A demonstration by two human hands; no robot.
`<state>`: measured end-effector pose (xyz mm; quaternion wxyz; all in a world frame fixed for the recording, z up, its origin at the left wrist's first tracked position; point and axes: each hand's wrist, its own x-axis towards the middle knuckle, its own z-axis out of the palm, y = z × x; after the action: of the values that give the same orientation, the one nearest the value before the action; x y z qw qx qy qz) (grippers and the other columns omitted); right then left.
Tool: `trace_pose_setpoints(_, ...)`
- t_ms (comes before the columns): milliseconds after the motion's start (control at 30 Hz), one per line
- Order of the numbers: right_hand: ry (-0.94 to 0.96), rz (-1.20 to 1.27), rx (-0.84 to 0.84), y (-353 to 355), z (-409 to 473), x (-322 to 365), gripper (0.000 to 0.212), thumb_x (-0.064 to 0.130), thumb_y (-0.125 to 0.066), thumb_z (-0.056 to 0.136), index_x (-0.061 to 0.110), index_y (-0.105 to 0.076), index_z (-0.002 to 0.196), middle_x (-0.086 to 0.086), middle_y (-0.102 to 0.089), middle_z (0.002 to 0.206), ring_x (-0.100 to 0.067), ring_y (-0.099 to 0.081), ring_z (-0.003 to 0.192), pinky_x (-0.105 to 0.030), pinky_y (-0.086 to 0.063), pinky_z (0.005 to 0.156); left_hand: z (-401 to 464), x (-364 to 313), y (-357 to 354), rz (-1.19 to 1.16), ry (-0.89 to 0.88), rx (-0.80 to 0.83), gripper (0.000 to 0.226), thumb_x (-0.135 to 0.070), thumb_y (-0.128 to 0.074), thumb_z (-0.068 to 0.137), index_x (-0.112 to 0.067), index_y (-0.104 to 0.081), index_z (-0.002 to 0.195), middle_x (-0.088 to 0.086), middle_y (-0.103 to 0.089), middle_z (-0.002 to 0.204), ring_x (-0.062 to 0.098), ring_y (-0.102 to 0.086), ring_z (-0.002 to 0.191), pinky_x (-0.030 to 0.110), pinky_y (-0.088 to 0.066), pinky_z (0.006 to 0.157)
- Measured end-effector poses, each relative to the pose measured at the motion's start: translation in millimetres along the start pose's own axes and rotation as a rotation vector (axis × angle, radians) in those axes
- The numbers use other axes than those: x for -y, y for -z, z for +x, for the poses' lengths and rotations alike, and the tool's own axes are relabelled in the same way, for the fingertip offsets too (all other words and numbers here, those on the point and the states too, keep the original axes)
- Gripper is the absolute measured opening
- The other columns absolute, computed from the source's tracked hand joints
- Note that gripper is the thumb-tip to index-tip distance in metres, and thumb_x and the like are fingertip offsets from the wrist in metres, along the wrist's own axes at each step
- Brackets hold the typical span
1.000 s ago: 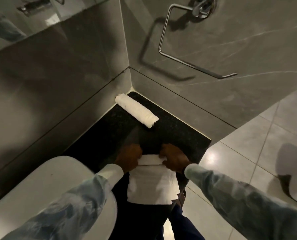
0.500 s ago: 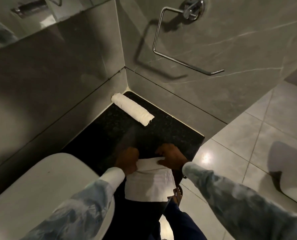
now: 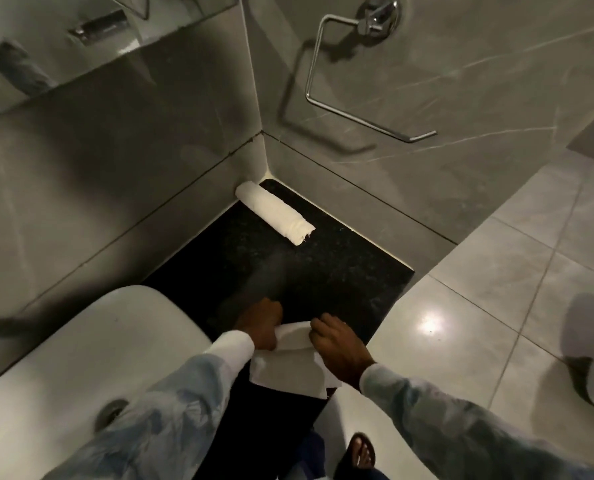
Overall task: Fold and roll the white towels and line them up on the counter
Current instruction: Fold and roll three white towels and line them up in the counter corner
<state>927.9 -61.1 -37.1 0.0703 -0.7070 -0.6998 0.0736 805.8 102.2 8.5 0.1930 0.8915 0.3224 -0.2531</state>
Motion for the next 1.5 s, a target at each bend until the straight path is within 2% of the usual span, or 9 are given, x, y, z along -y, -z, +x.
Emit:
trace_pose_setpoints(100, -0.175, 0.282, 0.149, 25.1, 13.0, -13.9, 0.026, 0.032, -0.069, 0.083, 0.013, -0.068, 0.101, -0.007, -0.058, 0.109, -0.024, -0.055, 0.097, -0.036, -0.049, 0.081, -12.7, -4.8, -22.7, -0.044, 0.021, -0.096, 0.032, -0.016, -0.068, 0.07, -0.015, -0.059, 0.101, 0.014, -0.06, 0.115, 0.033, -0.059, 0.104, 0.035, -0.05, 0.083)
trace_pose_setpoints(233, -0.372, 0.448, 0.274, 23.6, 21.4, -33.7, 0.046, 0.041, -0.079, 0.07, 0.023, -0.064, 0.11, -0.003, -0.059, 0.118, -0.022, -0.058, 0.103, -0.036, -0.052, 0.089, -20.6, -7.1, -41.8, -0.05, 0.023, -0.141, 0.044, -0.02, -0.067, 0.072, -0.015, -0.054, 0.114, 0.016, -0.059, 0.12, 0.038, -0.059, 0.11, 0.047, -0.052, 0.091)
trace_pose_setpoints(333, -0.302, 0.368, 0.292, 13.7, 10.9, -20.7, 0.038, 0.04, -0.075, 0.073, 0.022, -0.063, 0.104, -0.005, -0.058, 0.114, -0.025, -0.057, 0.101, -0.038, -0.051, 0.085, -14.2, -1.9, -37.8, -0.012, 0.006, -0.068, 0.043, -0.029, -0.07, 0.07, -0.02, -0.05, 0.107, 0.013, -0.06, 0.114, 0.034, -0.062, 0.104, 0.043, -0.054, 0.084)
trace_pose_setpoints(467, -0.048, 0.09, 0.076, 1.6, -21.7, 4.0, 0.033, 0.032, -0.073, 0.076, 0.018, -0.062, 0.104, -0.005, -0.058, 0.109, -0.026, -0.055, 0.095, -0.039, -0.047, 0.075, -17.8, -1.5, -8.5, -0.133, 0.047, 0.181, 0.04, -0.02, -0.081, 0.063, -0.023, -0.054, 0.091, 0.007, -0.062, 0.099, 0.027, -0.065, 0.084, 0.033, -0.054, 0.066)
trace_pose_setpoints(600, 0.053, 0.074, 0.036, -5.1, -43.8, 18.5, 0.027, 0.027, -0.072, 0.079, 0.019, -0.062, 0.104, -0.004, -0.058, 0.108, -0.023, -0.053, 0.093, -0.036, -0.049, 0.076, -28.7, -13.8, -17.3, -0.038, 0.05, 0.132, 0.049, -0.025, -0.09, 0.051, -0.025, -0.059, 0.089, 0.001, -0.063, 0.1, 0.022, -0.06, 0.086, 0.032, -0.05, 0.066)
trace_pose_setpoints(867, -0.282, 0.479, 0.344, 26.1, -21.8, 6.3, 0.053, 0.043, -0.085, 0.063, 0.023, -0.064, 0.107, -0.003, -0.06, 0.114, -0.022, -0.058, 0.102, -0.039, -0.054, 0.089, -50.4, -25.4, -68.6, 0.051, 0.028, -0.045, 0.058, -0.016, -0.077, 0.069, -0.015, -0.051, 0.12, 0.01, -0.047, 0.133, 0.03, -0.048, 0.121, 0.039, -0.044, 0.098)
trace_pose_setpoints(1167, -0.255, 0.378, 0.408, 14.7, -42.6, 25.8, 0.053, 0.043, -0.078, 0.073, 0.018, -0.062, 0.117, -0.008, -0.064, 0.118, -0.029, -0.061, 0.107, -0.044, -0.053, 0.092, -67.5, -24.5, -65.0, 0.102, -0.034, 0.06, 0.068, -0.018, -0.08, 0.064, -0.02, -0.046, 0.122, 0.012, -0.059, 0.122, 0.032, -0.058, 0.113, 0.044, -0.053, 0.09)
trace_pose_setpoints(1300, -0.242, 0.292, 0.466, 21.9, -36.7, 30.3, 0.059, 0.047, -0.078, 0.071, 0.016, -0.058, 0.117, -0.011, -0.06, 0.119, -0.031, -0.06, 0.107, -0.044, -0.052, 0.092, -65.6, -35.6, -70.6, 0.249, -0.043, -0.018, 0.034, -0.024, -0.063, 0.081, -0.02, -0.055, 0.114, 0.008, -0.058, 0.124, 0.03, -0.053, 0.115, 0.043, -0.047, 0.096)
trace_pose_setpoints(1500, -0.261, 0.245, 0.387, 41.7, -2.2, 8.3, 0.058, 0.05, -0.073, 0.072, 0.017, -0.055, 0.117, -0.011, -0.057, 0.12, -0.031, -0.057, 0.108, -0.044, -0.051, 0.092, -37.0, -27.1, -36.5, 0.286, -0.124, -0.195, 0.046, -0.024, -0.058, 0.086, -0.016, -0.045, 0.129, 0.013, -0.049, 0.136, 0.034, -0.05, 0.121, 0.044, -0.044, 0.099)
